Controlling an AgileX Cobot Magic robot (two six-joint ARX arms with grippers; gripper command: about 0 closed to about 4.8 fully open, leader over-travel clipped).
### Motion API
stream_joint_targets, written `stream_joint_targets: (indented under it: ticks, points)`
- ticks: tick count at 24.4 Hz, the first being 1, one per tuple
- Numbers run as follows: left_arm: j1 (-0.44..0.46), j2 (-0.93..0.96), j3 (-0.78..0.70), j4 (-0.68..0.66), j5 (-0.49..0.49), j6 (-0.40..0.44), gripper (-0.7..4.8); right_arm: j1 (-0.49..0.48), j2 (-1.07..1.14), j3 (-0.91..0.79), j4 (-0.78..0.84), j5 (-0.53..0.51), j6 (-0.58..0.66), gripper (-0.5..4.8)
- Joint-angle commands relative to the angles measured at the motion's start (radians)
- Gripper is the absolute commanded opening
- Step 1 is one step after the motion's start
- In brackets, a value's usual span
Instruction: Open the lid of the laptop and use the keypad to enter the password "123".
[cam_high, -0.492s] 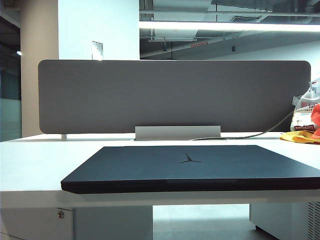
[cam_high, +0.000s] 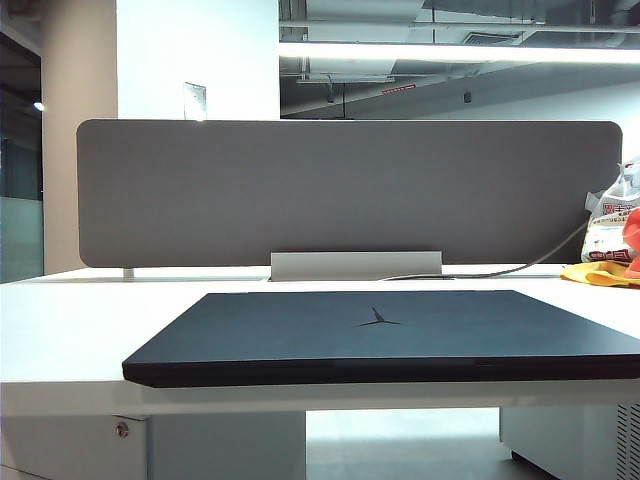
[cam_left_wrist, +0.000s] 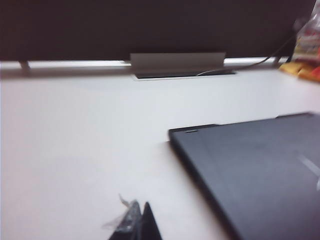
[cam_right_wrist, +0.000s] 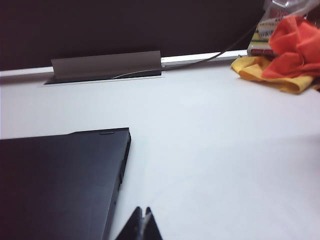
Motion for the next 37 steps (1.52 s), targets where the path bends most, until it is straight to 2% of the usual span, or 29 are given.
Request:
stream_joint_targets:
  ticks: [1, 3, 4, 7, 9, 11, 17, 25, 32, 37]
  points:
    - [0.001, 0.001, 0.0, 0.019, 0.021, -0.187, -0.05, 0.001, 0.0, -0.004, -0.016, -0.02, 0.072, 0.4]
    - [0.001, 0.001, 0.0, 0.02, 0.021, -0.264, -0.05, 0.001, 0.0, -0.004, -0.027, -0.077, 0.109, 0.97]
    - [0.001, 0.001, 0.0, 0.02, 0.021, -0.291, -0.05, 0.001, 0.0, -0.004, -0.03, -0.114, 0.122, 1.0]
    - [0.0, 0.001, 0.005, 0.015, 0.079, -0.381, -0.06, 0.002, 0.0, -0.003, -0.03, -0.214, 0.174, 0.91]
    - [0.0, 0.001, 0.025, -0.02, 0.123, -0.417, -0.06, 0.003, 0.0, 0.001, -0.037, -0.264, 0.204, 0.45]
    - [-0.009, 0.001, 0.069, -0.092, 0.129, -0.418, -0.06, 0.003, 0.0, 0.007, -0.045, -0.315, 0.209, -0.1]
    - [-0.05, 0.02, 0.229, -0.214, 0.132, -0.41, -0.06, 0.035, 0.0, 0.071, -0.154, -0.307, 0.225, -0.1]
    - [-0.103, 0.13, 0.435, -0.399, 0.238, -0.361, -0.06, 0.092, 0.0, 0.171, -0.286, -0.282, 0.229, -0.1]
    - [-0.135, 0.209, 0.583, -0.481, 0.296, -0.315, -0.06, 0.122, 0.0, 0.21, -0.291, -0.259, 0.383, -0.1]
    - [-0.137, 0.28, 0.711, -0.55, 0.344, -0.259, -0.06, 0.149, 0.027, 0.253, -0.322, -0.27, 0.425, -0.1]
